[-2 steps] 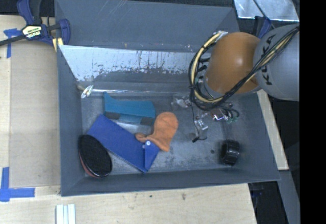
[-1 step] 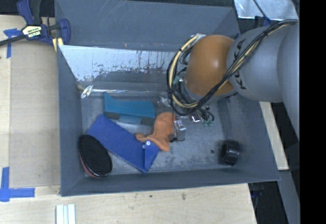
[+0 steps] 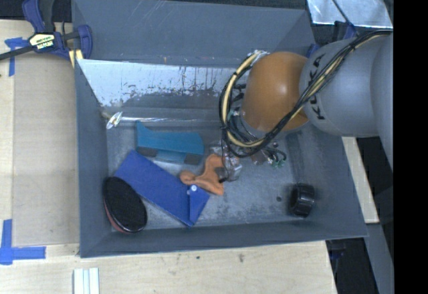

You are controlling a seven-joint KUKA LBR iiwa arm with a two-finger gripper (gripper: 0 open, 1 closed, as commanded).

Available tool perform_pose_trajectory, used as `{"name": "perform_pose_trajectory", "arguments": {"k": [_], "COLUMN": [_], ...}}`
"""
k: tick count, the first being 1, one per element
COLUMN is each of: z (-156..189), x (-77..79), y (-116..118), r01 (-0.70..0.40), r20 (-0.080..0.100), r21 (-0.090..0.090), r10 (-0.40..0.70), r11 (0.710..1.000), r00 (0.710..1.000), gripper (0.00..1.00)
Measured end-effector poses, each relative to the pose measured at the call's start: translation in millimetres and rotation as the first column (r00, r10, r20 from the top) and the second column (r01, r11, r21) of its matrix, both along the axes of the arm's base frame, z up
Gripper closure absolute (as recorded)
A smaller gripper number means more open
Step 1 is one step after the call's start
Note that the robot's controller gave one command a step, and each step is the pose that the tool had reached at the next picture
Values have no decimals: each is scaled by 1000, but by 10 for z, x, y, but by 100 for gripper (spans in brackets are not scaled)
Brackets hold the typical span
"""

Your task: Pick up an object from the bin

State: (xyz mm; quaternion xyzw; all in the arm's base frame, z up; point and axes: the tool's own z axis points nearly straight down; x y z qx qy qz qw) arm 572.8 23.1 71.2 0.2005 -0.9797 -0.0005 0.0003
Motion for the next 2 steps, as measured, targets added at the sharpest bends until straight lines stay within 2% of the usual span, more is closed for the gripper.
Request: {"name": "perform_pose_trajectory", "arguments": {"k": [1,2], "z": [-1,1702], "x": [-25,-286], "y": [-96,-192], "r01": [-58,-16], "r20": [-1,10], "r21": [0,-1], "r10": [58,16], "r11": [998,1000], "r00": [998,1000], "gripper": [100,100]}}
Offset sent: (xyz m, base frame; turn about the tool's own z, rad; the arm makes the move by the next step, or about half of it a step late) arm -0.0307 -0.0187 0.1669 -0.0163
